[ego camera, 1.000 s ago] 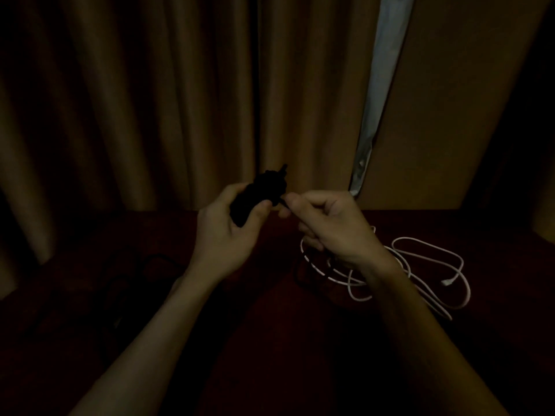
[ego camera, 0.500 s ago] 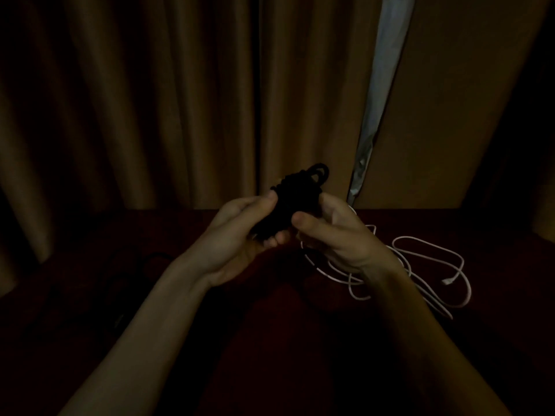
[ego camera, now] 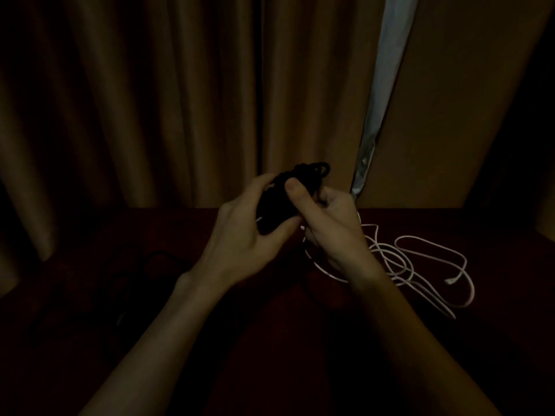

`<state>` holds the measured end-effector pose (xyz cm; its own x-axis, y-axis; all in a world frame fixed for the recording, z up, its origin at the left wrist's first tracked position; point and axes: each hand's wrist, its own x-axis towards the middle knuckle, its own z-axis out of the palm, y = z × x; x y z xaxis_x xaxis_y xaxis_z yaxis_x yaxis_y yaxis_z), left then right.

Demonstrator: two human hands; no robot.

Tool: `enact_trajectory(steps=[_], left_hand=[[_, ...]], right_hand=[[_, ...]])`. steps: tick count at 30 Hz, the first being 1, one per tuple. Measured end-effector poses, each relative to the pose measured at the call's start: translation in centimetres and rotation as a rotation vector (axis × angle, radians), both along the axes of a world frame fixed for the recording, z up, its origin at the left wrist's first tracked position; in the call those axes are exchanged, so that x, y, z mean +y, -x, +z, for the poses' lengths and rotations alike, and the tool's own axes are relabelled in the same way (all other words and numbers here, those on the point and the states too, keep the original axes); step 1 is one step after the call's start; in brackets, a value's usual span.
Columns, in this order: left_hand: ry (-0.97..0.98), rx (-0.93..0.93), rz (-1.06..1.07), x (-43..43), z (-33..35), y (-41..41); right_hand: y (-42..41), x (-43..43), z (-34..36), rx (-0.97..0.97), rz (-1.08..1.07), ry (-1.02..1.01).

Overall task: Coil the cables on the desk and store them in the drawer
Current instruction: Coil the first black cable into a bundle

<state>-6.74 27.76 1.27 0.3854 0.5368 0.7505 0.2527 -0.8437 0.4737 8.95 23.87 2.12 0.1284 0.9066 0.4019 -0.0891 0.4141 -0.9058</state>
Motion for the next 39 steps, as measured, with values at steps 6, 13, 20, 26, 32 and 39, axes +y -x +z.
enact_trajectory(steps=[6, 13, 20, 26, 32, 39], left_hand=[[0.013, -0.132, 0.02, 0.5, 0.1, 0.4], [0.803, -0.467, -0.41, -1.0, 0.8, -1.1], [0.997, -0.183, -0.517, -0.9, 0.7, -1.1], [0.428, -0.037, -0.259, 0.0, -0.4, -0.3], [0.454, -0.045, -0.196, -0.7, -1.4, -1.7], [0.684, -0.306, -0.203, 0.6, -0.9, -0.9]], right_hand=[[-0.5, 0.0, 0.4, -0.164, 0.055, 0.033], [-0.7, 0.2, 0.0, -0.101, 0.129, 0.006], [-0.9, -0.5, 0.2, -0.106, 0.033, -0.069], [-0.7, 0.0, 0.2, -0.13, -0.112, 0.044], [-0.7, 0.3, 0.1, -0.222, -0.103, 0.213], [-1.7, 1.1, -1.7, -0.088, 0.176, 0.247]])
